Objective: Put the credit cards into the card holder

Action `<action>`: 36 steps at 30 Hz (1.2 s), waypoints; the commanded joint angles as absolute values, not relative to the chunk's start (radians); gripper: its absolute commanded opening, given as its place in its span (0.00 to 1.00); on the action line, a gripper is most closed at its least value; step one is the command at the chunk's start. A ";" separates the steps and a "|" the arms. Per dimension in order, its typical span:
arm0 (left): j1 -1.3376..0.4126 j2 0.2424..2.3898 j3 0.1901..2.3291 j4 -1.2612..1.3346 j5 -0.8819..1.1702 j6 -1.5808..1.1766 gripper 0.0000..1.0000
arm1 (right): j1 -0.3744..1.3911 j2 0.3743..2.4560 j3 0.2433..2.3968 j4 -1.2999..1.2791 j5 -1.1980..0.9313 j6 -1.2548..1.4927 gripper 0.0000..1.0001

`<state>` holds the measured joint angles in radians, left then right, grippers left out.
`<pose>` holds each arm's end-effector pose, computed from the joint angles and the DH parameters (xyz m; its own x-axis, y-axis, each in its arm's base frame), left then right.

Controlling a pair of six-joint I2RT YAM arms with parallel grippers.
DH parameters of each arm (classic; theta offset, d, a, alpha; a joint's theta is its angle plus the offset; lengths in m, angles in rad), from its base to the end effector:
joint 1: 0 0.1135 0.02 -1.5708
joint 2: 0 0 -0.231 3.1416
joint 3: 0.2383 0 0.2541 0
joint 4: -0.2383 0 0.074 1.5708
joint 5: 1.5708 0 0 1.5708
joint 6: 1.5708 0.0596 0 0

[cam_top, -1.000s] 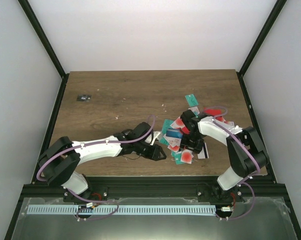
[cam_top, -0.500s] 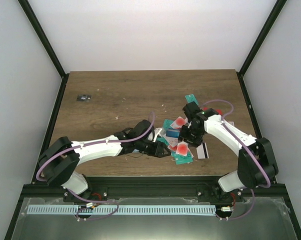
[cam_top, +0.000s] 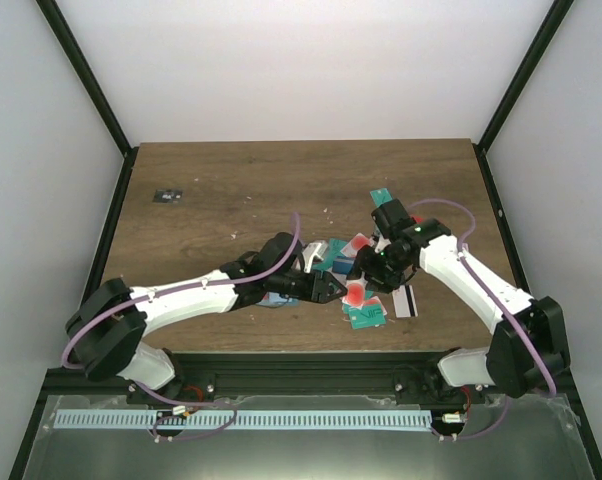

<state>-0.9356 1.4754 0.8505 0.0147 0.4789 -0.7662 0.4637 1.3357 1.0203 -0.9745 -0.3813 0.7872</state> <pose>0.1780 -0.2878 0.1749 -0.8957 0.1780 -0.4074 0.4405 0.4802 -0.7585 0.2185 0.1341 0.1943 -0.9660 0.2521 0.0576 0.2506 0.8578 0.4487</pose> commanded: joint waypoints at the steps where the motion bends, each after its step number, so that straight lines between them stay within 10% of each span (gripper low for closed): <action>1: -0.932 1.510 0.871 0.077 0.510 -0.776 0.53 | 0.475 1.311 1.055 -0.951 -0.439 0.799 0.51; 11: -0.933 1.560 0.900 0.084 0.508 -0.778 0.44 | 0.480 1.298 1.062 -0.938 -0.468 0.812 0.51; 18: -0.933 1.590 0.927 0.096 0.517 -0.779 0.05 | 0.482 1.294 1.074 -0.935 -0.473 0.814 0.52; 36: -0.863 1.459 0.830 0.038 0.469 -0.775 0.04 | 0.474 1.291 1.069 -0.923 -0.452 0.788 0.79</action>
<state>-0.8906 1.5055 0.8608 0.0418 0.4831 -0.7845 0.4747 1.3056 1.0283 -0.9138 -0.4576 0.8021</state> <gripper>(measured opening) 0.040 0.766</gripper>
